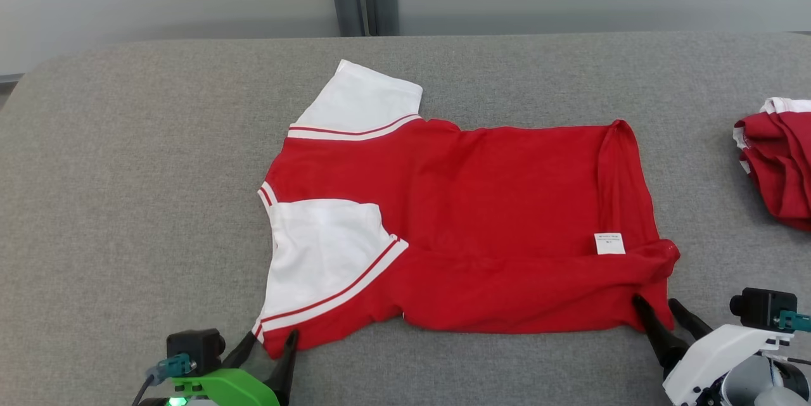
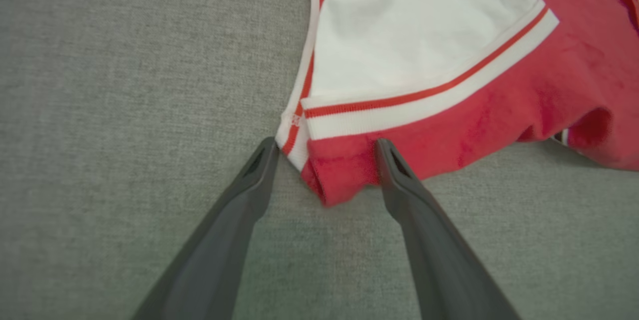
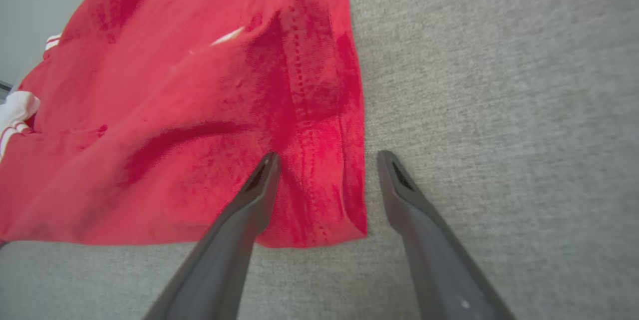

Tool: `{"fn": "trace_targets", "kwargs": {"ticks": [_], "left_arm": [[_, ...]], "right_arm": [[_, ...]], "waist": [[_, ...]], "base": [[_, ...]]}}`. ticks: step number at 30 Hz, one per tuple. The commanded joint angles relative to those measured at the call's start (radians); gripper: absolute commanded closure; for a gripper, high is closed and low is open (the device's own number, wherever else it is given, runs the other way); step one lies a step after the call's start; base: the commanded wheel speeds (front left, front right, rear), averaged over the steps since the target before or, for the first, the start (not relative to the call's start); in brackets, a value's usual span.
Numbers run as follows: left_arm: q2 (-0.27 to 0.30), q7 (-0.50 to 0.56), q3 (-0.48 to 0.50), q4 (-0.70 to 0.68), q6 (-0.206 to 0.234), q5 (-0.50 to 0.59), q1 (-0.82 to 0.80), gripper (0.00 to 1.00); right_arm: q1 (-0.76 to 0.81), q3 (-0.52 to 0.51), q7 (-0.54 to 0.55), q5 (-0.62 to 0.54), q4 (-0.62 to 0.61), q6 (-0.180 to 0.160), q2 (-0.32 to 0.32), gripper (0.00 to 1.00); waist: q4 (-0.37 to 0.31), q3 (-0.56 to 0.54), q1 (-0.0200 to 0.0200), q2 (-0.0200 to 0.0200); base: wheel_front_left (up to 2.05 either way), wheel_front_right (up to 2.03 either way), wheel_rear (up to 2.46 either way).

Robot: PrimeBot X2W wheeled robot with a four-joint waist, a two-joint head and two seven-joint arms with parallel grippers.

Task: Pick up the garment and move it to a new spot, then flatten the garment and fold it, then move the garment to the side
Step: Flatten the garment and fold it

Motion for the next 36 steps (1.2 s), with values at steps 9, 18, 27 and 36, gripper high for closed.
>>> {"fn": "trace_targets", "kwargs": {"ticks": [9,18,27,36], "left_arm": [[-0.014,0.017,-0.010,0.051,-0.015,-0.014,-0.054,1.00],[0.048,0.060,-0.014,-0.013,-0.009,-0.020,0.003,1.00],[0.146,0.181,-0.026,-0.171,0.043,-0.032,0.115,1.00],[0.191,0.318,-0.038,-0.265,0.095,-0.084,0.198,0.11]], "right_arm": [[-0.030,0.090,0.029,0.042,0.015,0.001,0.009,1.00],[-0.002,0.105,0.030,0.110,-0.011,0.000,-0.054,1.00],[0.118,0.077,0.147,0.149,-0.087,0.000,-0.133,1.00],[0.213,0.003,0.256,0.118,-0.147,0.000,-0.124,0.00]], "waist": [[-0.007,0.009,0.0000,0.0000],[-0.009,-0.074,0.0000,0.0000],[-0.002,-0.122,0.0000,0.0000],[-0.001,-0.124,0.0000,0.0000]], "base": [[0.00,0.00,0.00],[0.00,0.00,0.00],[0.00,0.00,0.00],[0.00,0.00,0.00]]}}
